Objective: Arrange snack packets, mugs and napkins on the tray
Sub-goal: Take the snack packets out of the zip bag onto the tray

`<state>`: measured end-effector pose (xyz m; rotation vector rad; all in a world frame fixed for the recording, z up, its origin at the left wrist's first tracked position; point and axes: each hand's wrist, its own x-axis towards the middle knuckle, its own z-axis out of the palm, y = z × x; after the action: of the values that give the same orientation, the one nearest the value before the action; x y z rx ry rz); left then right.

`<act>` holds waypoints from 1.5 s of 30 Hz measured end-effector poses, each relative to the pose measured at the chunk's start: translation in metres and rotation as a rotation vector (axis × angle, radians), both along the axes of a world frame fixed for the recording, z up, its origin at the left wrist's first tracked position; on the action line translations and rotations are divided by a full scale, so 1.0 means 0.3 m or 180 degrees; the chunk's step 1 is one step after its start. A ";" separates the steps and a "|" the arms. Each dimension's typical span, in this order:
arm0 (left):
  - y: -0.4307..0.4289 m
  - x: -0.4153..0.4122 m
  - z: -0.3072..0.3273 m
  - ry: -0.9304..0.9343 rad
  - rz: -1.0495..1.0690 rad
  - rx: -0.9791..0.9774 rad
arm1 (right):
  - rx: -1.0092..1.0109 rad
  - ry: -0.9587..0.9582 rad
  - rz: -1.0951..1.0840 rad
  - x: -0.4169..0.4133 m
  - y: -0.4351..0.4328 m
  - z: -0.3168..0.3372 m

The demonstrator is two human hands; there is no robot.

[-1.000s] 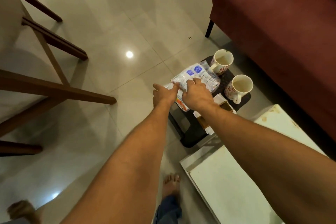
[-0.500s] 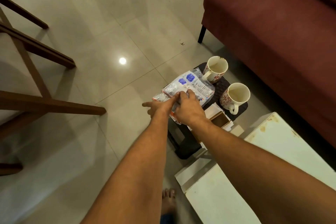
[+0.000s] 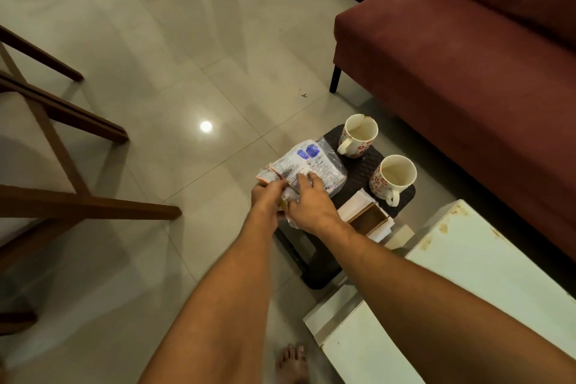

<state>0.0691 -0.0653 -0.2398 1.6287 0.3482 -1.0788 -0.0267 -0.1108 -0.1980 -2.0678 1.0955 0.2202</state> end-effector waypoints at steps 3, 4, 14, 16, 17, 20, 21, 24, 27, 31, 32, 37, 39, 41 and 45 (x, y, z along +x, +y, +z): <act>0.025 0.007 0.048 -0.0355 0.0118 -0.0075 | 0.0019 -0.0101 0.0065 -0.003 0.022 0.036; 0.039 0.007 0.070 -0.0555 0.0130 -0.0001 | 0.0026 -0.0131 0.0093 -0.008 0.030 0.052; 0.053 -0.076 0.601 -0.3054 -0.0494 0.0113 | -0.0478 -0.1066 -0.0225 -0.152 -0.006 0.480; 0.005 -0.156 0.739 -0.3416 -0.0670 -0.0084 | -0.0660 -0.1317 -0.0434 -0.218 -0.028 0.620; -0.020 -0.204 0.800 -0.3549 -0.0749 -0.0160 | -0.0731 -0.1421 -0.0550 -0.251 -0.041 0.686; -0.089 -0.393 1.002 -0.3886 -0.1010 -0.0346 | -0.0988 -0.1699 -0.0904 -0.406 -0.085 0.919; -0.110 -0.458 1.068 -0.3996 -0.1070 -0.0431 | -0.1099 -0.1786 -0.1013 -0.465 -0.101 0.996; -0.154 -0.659 1.246 -0.4234 -0.1140 -0.0753 | -0.1442 -0.1966 -0.1328 -0.654 -0.140 1.203; -0.174 -0.864 1.395 -0.4326 -0.1305 -0.1098 | -0.1766 -0.2040 -0.1587 -0.858 -0.153 1.384; -0.180 -1.155 1.563 -0.4433 -0.1451 -0.1615 | -0.2047 -0.2131 -0.1933 -1.146 -0.138 1.599; -0.181 -1.217 1.596 -0.4477 -0.1467 -0.1748 | -0.2072 -0.2118 -0.2023 -1.202 -0.134 1.644; -0.181 -1.542 1.738 -0.4558 -0.1574 -0.2446 | -0.1815 -0.2020 -0.2550 -1.481 -0.103 1.851; -0.175 -1.656 1.779 -0.4523 -0.1633 -0.2667 | -0.1801 -0.1940 -0.2688 -1.580 -0.095 1.904; -0.171 -1.749 1.814 -0.4458 -0.1774 -0.2848 | -0.1888 -0.1898 -0.2873 -1.675 -0.092 1.938; -0.179 -1.874 1.857 -0.4257 -0.2174 -0.3233 | -0.2036 -0.1997 -0.3217 -1.858 -0.086 1.959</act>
<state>-0.4932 -0.1190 0.3171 1.1412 -1.4700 -0.2525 -0.5840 -0.1365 0.3896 -1.5760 1.7348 -1.3121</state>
